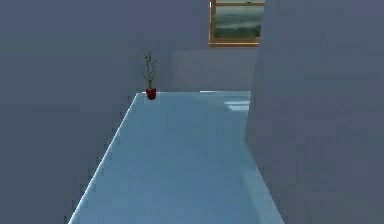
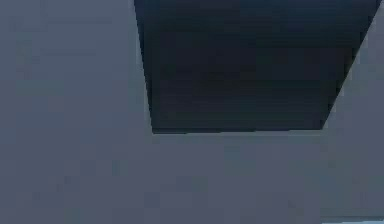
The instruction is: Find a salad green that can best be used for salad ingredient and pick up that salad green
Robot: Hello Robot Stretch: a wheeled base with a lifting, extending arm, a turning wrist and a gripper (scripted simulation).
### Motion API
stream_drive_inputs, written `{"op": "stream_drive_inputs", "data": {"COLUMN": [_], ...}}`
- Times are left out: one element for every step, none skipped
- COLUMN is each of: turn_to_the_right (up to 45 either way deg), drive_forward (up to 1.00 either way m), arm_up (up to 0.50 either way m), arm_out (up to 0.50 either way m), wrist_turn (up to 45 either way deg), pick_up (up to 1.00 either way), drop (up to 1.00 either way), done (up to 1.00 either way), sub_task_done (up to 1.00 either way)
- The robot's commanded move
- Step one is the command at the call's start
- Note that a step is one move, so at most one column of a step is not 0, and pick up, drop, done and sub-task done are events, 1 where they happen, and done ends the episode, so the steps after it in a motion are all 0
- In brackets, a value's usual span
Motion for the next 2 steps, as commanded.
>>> {"op": "stream_drive_inputs", "data": {"turn_to_the_right": [0.0,0.0], "drive_forward": [1.00,1.00], "arm_up": [0.00,0.00], "arm_out": [0.00,0.00], "wrist_turn": [0.0,0.0], "pick_up": [0.00,0.00], "drop": [0.00,0.00], "done": [0.00,0.00], "sub_task_done": [0.00,0.00]}}
